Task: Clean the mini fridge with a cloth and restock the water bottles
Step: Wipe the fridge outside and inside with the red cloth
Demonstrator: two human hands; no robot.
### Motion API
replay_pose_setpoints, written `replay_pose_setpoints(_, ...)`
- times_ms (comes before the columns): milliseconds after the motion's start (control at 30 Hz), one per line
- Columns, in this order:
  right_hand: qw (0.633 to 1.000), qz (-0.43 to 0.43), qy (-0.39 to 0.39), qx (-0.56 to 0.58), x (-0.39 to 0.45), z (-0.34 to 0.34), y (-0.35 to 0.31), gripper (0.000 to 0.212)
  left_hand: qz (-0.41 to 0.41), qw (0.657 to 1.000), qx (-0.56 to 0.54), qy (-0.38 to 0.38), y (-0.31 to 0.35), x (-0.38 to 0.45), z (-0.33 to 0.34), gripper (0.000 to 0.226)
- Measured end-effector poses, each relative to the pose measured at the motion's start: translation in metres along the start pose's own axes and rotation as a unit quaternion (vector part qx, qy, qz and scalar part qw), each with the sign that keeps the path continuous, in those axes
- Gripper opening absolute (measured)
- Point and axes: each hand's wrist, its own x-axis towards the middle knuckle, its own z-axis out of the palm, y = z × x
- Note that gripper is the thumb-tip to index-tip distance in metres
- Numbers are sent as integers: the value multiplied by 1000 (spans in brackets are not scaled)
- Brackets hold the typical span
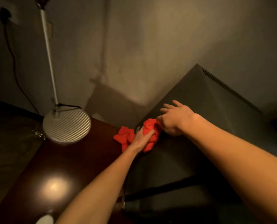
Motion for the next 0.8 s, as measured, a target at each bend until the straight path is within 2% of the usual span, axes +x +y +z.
replay_pose_setpoints(100, 1000, 5, -10, 5, -26, 3, -8, 46, -6, 999, 9, -32, 5, -36, 6, 72)
replay_pose_setpoints(200, 1000, -1, 12, -1, -56, 3, -12, 43, -15, 999, 32, -29, 11, -67, 14, 89)
replay_pose_setpoints(333, 1000, 0, 28, 2, -95, 3, -12, 40, -16, 1000, 18, -14, 14, -102, 30, 62)
replay_pose_setpoints(433, 999, 4, 40, 0, -119, 3, -9, 36, 47, 998, 20, -20, 41, -134, 45, 63)
replay_pose_setpoints(567, 997, -9, 73, 17, -134, -2, -13, 40, 113, 993, 24, -27, 62, -155, 57, 82)
replay_pose_setpoints(600, 997, -14, 77, 15, -134, -4, -15, 40, 112, 993, 22, -23, 63, -156, 58, 78)
replay_pose_setpoints(700, 997, -21, 80, -2, -122, -6, -23, 39, 118, 993, -3, -21, 66, -155, 59, 49)
replay_pose_setpoints(800, 997, -28, 75, 1, -101, 2, -37, 39, 107, 994, -29, -7, 46, -144, 55, 42)
